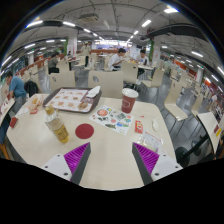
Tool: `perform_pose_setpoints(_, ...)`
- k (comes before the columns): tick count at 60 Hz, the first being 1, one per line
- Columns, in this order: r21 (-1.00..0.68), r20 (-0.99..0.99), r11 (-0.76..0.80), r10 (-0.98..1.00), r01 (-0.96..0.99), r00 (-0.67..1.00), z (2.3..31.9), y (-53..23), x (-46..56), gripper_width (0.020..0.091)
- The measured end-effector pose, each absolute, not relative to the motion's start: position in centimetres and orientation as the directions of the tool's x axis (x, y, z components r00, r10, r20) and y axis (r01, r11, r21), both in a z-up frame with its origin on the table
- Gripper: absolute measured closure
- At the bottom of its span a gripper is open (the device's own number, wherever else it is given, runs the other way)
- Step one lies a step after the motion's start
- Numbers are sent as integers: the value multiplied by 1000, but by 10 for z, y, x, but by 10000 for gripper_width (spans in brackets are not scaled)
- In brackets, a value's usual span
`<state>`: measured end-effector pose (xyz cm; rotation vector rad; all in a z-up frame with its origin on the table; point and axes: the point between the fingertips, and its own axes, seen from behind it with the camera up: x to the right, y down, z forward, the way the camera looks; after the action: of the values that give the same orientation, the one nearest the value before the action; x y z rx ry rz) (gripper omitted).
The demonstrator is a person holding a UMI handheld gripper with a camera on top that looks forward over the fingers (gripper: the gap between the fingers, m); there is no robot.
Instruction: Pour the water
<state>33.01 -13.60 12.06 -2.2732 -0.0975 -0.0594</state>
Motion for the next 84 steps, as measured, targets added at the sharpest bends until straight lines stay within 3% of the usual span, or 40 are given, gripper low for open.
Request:
perform_pose_setpoints(25, -780, 42, -620, 75, 80, 996, 103, -164, 207, 254)
perform_pose_setpoints(45, -878, 11, -477, 54, 36, 998, 73, -65, 114, 258)
perform_pose_setpoints(52, -892, -4, -453, 2, -3, 1000, 55, -34, 116, 374)
perform_pose_setpoints(57, -900, -6, -436, -34, -20, 999, 49, -23, 117, 605)
perform_pose_setpoints(64, -911, 11, -412, -38, -6, 999, 50, -17, 116, 651)
perform_pose_setpoints(68, -911, 37, -412, -51, 13, 998, 54, -17, 117, 710)
perform_pose_setpoints(84, -818, 443, -428, -41, 385, 896, 118, -9, 136, 711)
